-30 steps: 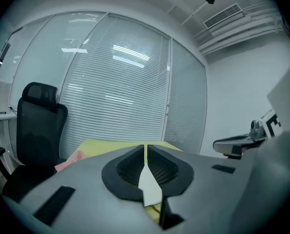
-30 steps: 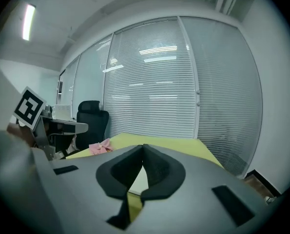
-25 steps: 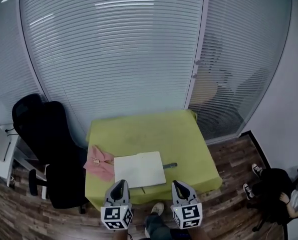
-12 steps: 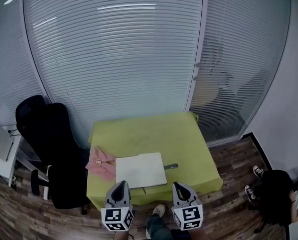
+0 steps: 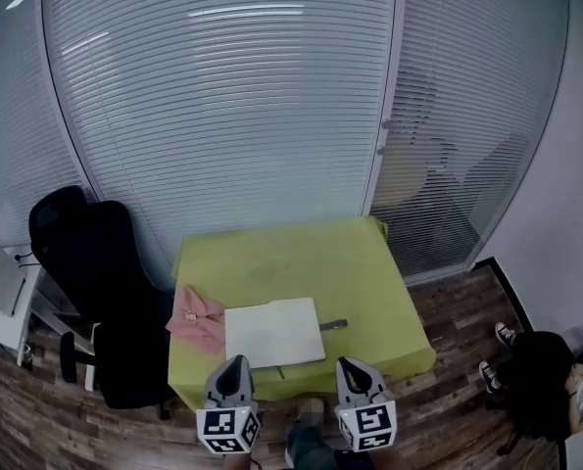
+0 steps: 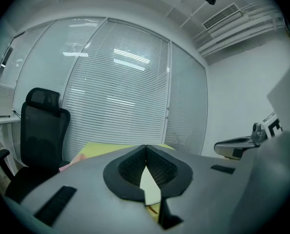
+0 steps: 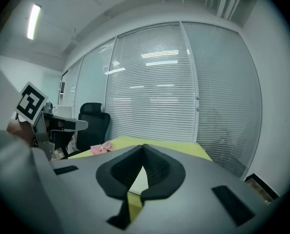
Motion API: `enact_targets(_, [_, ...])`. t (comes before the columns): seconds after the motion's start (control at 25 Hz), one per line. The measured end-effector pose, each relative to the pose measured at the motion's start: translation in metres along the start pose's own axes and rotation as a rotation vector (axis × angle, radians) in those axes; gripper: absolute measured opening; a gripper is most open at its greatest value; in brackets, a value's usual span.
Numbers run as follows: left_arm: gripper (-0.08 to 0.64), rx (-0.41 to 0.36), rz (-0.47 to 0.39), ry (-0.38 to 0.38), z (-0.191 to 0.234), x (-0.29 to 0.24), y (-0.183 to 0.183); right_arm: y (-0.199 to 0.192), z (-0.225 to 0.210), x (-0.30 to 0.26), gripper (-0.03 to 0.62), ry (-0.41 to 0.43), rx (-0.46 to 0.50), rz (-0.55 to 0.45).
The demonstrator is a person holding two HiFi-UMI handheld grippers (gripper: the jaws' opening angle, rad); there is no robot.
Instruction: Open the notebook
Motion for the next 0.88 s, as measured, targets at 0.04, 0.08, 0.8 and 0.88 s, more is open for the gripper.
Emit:
enact_targets(0.04, [0.025, 0.002, 0.001, 0.0, 0.0008, -0.0001, -0.0007, -0.0009, 0.0004, -0.0005, 0.012, 0.001, 0.0, -0.002])
enact_targets(0.08, [0.024, 0.004, 0.001, 0.0, 0.0012, -0.0003, -0.0012, -0.0021, 0.0007, -0.0009, 0.012, 0.003, 0.0, -0.004])
enact_targets(0.8, [0.023, 0.027, 0.004, -0.002, 0.0044, -0.0037, -0.0064, -0.002, -0.0019, -0.0029, 0.012, -0.005, 0.011, 0.01])
enact_targets(0.88, [0.025, 0.029, 0.005, -0.001, 0.0059, -0.004, -0.0068, -0.0012, -0.0014, -0.0034, 0.012, -0.005, 0.014, 0.01])
Point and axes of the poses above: the fingertips, and each gripper's own axes: x backward along the fingers, z to its left, y out of its top, the point moved 3 cm from there along x, backward along the fingers, and after that the axes turned 5 degrees about -z, right-handed, at the moved point
